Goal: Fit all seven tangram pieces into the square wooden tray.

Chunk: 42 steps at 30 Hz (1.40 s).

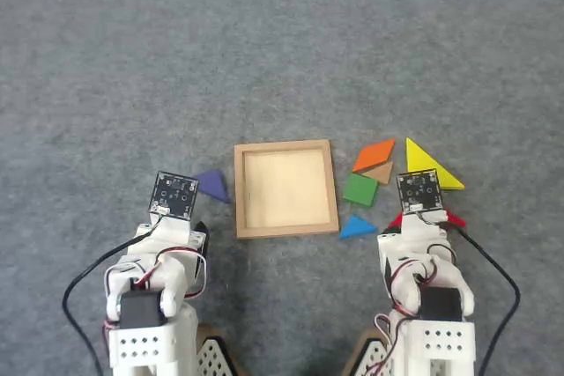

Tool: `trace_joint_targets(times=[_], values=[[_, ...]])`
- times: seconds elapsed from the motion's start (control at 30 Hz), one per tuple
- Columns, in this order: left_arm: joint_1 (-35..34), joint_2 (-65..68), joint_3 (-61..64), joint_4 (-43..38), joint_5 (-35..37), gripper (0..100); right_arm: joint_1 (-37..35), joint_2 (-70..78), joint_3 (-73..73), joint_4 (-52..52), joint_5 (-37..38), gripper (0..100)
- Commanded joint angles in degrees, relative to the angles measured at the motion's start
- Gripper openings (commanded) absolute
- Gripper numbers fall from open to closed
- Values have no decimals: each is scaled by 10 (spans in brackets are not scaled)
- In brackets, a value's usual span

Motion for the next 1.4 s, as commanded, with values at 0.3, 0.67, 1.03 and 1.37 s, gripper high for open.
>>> trace_joint_targets(times=[0.3,0.67,1.03,1.37], values=[[-4,-12,-8,3,5,141,37,3,-11,-75,94,9],[-4,-12,-8,3,5,141,149,140,-252,-21,174,9],[-4,-12,-8,3,5,141,0,679,-594,30,173,99],[-4,-12,-8,3,5,141,0,975,-792,54,287,284]])
